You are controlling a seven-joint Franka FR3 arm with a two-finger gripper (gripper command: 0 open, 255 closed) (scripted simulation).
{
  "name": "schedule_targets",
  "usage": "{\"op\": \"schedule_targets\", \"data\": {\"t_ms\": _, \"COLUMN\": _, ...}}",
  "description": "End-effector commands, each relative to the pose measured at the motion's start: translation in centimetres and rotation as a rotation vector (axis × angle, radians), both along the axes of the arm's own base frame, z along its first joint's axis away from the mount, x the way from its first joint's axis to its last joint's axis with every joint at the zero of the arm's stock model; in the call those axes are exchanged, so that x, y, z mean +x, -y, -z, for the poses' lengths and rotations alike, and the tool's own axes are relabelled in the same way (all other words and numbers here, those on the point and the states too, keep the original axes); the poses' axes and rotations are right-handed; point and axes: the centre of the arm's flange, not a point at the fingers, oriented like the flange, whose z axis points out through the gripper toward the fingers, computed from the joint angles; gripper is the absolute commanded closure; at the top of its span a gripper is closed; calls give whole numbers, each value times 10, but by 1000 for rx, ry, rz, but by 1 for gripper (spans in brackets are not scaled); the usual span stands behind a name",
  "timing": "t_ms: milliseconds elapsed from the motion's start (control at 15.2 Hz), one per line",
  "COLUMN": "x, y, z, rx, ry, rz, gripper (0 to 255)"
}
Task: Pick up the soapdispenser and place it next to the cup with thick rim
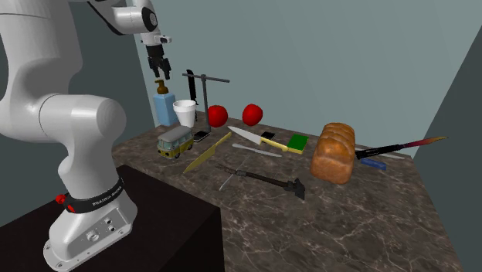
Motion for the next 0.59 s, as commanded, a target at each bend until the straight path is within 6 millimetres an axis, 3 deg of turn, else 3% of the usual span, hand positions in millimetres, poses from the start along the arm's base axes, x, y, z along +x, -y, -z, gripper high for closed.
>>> {"op": "schedule_targets", "data": {"t_ms": 0, "x": -2, "y": 0, "z": -20, "rx": 0, "ry": 0, "rz": 0, "gripper": 0}}
{"op": "schedule_targets", "data": {"t_ms": 132, "x": -4, "y": 0, "z": -43, "rx": 0, "ry": 0, "rz": 0, "gripper": 0}}
{"op": "schedule_targets", "data": {"t_ms": 528, "x": -4, "y": 0, "z": -43, "rx": 0, "ry": 0, "rz": 0, "gripper": 0}}
